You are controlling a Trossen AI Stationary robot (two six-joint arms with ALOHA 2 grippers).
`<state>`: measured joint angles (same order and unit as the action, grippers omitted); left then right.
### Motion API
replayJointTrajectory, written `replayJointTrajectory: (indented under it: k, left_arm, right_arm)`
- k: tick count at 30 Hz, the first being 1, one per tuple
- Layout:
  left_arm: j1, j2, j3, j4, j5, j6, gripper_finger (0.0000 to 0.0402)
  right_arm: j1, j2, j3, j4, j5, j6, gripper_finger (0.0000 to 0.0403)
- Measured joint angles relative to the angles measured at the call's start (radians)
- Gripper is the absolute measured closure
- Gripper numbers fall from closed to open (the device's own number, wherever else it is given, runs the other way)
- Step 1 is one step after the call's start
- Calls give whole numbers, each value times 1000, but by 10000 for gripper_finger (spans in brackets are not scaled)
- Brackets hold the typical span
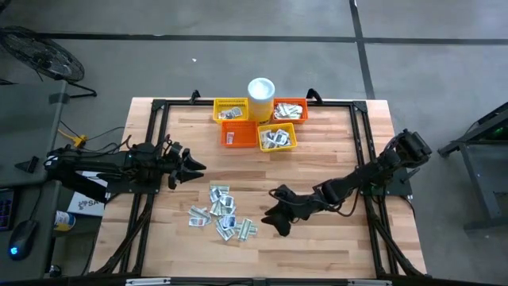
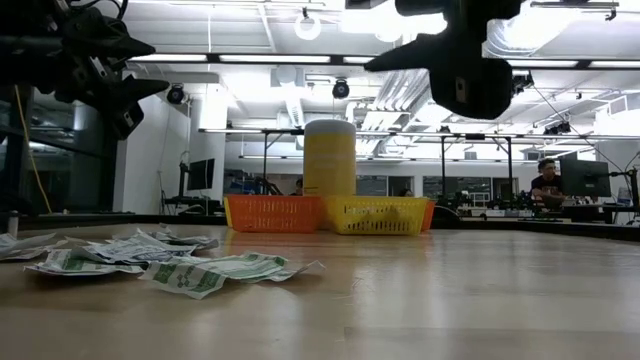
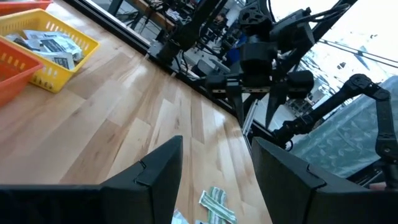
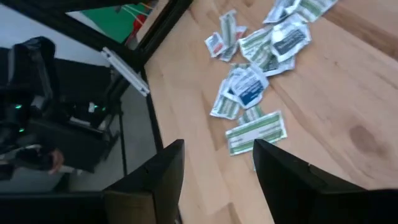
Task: Pick & Place First Aid Supplies
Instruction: Put the green bandage pack into the top orange basket
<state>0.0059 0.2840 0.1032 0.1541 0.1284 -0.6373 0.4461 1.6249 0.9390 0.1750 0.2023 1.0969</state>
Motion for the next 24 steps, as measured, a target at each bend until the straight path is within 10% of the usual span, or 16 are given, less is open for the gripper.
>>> replayJointTrajectory:
  k: [11, 24]
  left_arm:
    - [0, 0, 0, 0, 42, -44, 211]
    - [0, 0, 0, -24, 106, -56, 211]
  right_arm:
    - [0, 40, 91, -37, -48, -254, 245]
    - [-1, 335, 464, -492, -127, -898, 269]
